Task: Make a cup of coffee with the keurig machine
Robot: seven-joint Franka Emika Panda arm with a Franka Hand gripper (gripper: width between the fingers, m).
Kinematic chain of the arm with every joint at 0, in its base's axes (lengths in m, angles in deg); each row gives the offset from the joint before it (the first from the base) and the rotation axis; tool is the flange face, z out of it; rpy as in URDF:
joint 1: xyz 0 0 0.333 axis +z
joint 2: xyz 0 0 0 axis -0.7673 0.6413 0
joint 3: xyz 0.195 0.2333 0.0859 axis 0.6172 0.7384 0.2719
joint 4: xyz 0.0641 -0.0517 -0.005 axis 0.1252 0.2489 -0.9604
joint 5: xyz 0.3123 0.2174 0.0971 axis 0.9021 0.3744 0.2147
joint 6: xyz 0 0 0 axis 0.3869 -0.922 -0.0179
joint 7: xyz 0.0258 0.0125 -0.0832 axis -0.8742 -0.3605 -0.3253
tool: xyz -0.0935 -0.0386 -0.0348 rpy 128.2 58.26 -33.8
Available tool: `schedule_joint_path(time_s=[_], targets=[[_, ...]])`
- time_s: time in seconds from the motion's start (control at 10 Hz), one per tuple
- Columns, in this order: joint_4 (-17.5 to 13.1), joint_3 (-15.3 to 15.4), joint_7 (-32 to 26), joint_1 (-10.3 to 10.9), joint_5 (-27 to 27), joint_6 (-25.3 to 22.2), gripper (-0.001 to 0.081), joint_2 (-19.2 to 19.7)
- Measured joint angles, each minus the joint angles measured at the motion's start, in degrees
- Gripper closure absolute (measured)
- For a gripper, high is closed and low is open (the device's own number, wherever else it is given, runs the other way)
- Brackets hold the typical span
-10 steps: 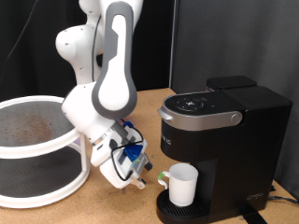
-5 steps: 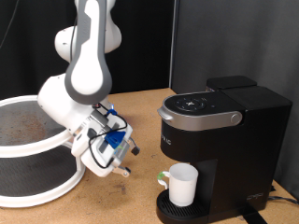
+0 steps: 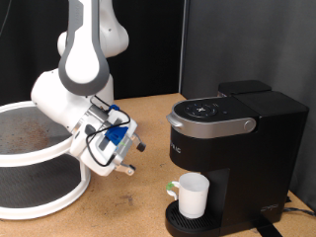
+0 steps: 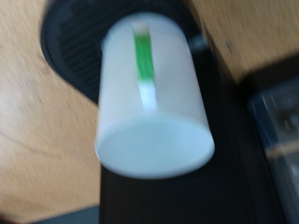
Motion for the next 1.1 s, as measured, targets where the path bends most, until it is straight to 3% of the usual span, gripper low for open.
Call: schedule_joint_path(time_s=[0.2,0.4,0.8,0.9,1.1], targets=[[-0.05,-1.03,4.15,-0.50,1.32,-9.18,0.0004,-3.24],[-0.07,-1.27,6.88,-0.81,3.04,-12.21,0.0004,-7.17],[0.32,0.91,11.98,-0.85,0.33,-7.18,0.0004,-16.82],[0.42,0.87,11.98,-0.84,-0.21,-6.96,0.0004,-16.64],[0.56,2.60,18.14,-1.47,-10.59,-2.86,0.0004,-17.23]])
